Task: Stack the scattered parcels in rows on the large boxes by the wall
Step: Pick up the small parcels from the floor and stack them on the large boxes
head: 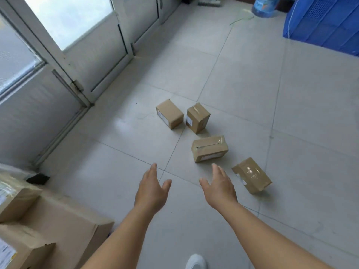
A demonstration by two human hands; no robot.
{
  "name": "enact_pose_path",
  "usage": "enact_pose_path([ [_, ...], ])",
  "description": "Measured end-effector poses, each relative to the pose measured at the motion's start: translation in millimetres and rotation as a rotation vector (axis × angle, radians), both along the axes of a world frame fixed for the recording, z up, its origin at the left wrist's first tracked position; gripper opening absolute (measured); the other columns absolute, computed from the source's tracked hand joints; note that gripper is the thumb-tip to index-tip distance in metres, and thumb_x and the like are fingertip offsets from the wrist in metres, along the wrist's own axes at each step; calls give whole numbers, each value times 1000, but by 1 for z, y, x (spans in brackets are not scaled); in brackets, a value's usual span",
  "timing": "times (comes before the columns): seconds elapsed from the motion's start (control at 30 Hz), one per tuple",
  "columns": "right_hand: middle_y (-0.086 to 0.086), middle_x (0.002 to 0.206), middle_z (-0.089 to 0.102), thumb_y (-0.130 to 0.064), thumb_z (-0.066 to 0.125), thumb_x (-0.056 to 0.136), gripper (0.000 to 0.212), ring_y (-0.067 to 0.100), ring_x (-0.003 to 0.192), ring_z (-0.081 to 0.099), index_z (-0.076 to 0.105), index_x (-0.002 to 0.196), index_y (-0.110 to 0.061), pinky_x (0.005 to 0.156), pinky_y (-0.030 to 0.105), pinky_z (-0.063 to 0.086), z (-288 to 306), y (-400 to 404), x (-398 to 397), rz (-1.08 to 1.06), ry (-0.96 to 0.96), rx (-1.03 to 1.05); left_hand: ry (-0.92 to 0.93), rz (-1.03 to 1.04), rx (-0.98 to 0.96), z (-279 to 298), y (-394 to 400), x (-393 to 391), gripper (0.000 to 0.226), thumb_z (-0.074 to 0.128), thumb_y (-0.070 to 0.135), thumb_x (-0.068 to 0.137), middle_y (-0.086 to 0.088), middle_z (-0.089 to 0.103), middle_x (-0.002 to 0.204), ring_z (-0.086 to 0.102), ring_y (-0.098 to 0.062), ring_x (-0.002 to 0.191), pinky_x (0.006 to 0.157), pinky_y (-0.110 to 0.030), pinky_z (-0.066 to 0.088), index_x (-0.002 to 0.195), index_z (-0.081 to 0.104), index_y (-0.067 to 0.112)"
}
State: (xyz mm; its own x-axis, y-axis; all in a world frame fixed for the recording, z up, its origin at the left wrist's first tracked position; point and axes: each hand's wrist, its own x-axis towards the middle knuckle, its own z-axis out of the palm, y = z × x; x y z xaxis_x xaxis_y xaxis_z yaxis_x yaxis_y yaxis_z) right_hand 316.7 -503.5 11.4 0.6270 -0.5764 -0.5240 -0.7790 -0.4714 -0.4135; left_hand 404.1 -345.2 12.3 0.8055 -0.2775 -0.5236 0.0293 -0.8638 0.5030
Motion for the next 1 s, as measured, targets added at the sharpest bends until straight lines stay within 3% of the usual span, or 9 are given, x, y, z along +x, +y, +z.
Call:
enact_pose_path([
  [0.4, 2, 160, 14, -43, 51, 94, 77, 21, 145, 19, 10, 153, -16, 112, 36, 24, -69, -117, 36, -233, 120, 42, 50, -266, 22, -66, -141, 76, 84, 59, 42, 91, -1, 19, 159, 23, -20, 143, 111, -36, 28, 153, 7, 19],
  [0.73, 4, 159, 19, -43, 65, 85, 92, 25, 142, 25, 9, 153, -16, 109, 37, 29, -164, -193, 37, -408, 211, 80, 29, -496, 107, -154, -236, 115, 92, 65, 43, 86, 2, 17, 159, 25, -20, 142, 108, -36, 32, 153, 5, 20],
  [1.0, 1, 162, -2, -41, 70, 82, 103, 25, 146, 14, -2, 154, -24, 112, 37, 23, -253, -253, 11, -385, 297, 101, 36, -548, 136, -247, -309, 114, 99, 72, 45, 78, -1, 24, 156, 27, -22, 140, 110, -38, 31, 152, 13, 18],
])
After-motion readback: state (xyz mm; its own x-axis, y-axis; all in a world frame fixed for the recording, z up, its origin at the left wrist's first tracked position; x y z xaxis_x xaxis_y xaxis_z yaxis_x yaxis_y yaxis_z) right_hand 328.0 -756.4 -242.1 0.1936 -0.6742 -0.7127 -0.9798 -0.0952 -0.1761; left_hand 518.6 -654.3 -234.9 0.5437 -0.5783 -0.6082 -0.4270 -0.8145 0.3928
